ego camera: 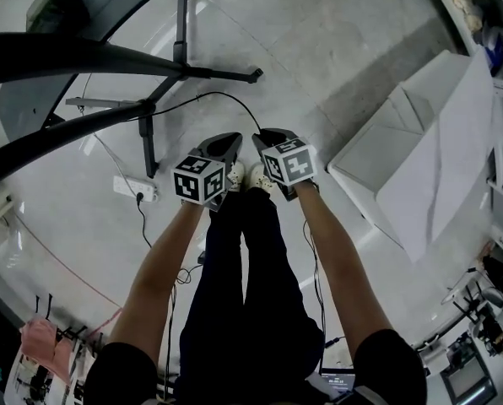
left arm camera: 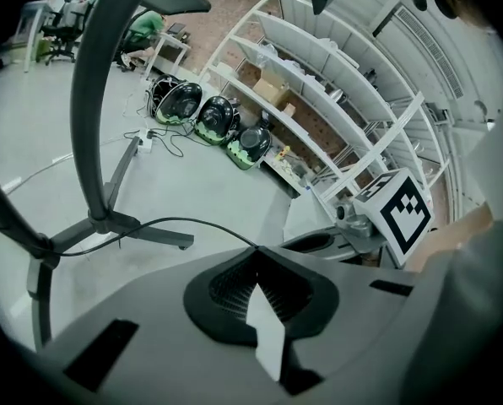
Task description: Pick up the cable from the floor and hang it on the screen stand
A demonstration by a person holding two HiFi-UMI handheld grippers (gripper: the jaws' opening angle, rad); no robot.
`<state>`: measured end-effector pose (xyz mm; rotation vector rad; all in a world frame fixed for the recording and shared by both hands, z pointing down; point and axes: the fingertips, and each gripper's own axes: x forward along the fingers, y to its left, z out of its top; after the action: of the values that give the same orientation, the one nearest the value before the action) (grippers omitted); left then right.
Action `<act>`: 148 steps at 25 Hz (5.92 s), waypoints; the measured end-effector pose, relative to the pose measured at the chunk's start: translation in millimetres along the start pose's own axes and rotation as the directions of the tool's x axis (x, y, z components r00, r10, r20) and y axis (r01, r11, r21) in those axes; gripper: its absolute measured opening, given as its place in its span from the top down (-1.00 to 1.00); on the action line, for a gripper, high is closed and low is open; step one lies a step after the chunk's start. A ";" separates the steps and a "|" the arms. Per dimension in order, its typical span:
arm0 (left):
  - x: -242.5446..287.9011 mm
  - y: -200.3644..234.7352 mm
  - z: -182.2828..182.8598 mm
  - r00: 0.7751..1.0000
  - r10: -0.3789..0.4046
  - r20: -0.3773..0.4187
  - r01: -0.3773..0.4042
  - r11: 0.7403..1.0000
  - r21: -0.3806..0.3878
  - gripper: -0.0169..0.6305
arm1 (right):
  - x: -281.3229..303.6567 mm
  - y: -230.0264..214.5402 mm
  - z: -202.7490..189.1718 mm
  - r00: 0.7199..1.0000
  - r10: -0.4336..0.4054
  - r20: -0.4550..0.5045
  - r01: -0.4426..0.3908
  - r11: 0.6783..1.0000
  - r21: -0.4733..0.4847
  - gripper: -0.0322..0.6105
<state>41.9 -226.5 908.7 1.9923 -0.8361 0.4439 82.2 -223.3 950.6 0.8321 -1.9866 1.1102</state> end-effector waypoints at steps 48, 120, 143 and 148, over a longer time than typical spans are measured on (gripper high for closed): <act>-204.5 -223.9 174.6 0.977 -0.041 0.210 0.020 0.995 0.097 0.93 | -379.0 184.1 183.6 0.922 -0.149 0.357 0.337 0.762 -0.553 0.62; -605.4 -291.8 535.2 0.655 0.001 0.756 -0.361 0.879 0.311 0.93 | -643.2 578.5 561.7 0.619 0.559 0.552 0.558 0.181 -0.810 0.62; -704.6 -359.8 643.6 0.517 -0.085 0.852 -0.517 0.762 0.390 0.93 | -760.7 628.4 649.1 0.528 0.570 0.630 0.689 0.146 -0.710 0.62; -719.1 -372.4 666.5 0.497 -0.102 0.862 -0.535 0.746 0.397 0.93 | -772.8 632.2 672.2 0.518 0.561 0.645 0.690 0.172 -0.703 0.62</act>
<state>-213.1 -380.8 -96.9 2.7887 -1.7989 -0.2447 -175.8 -400.6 -211.5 0.6510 -2.6655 -1.2542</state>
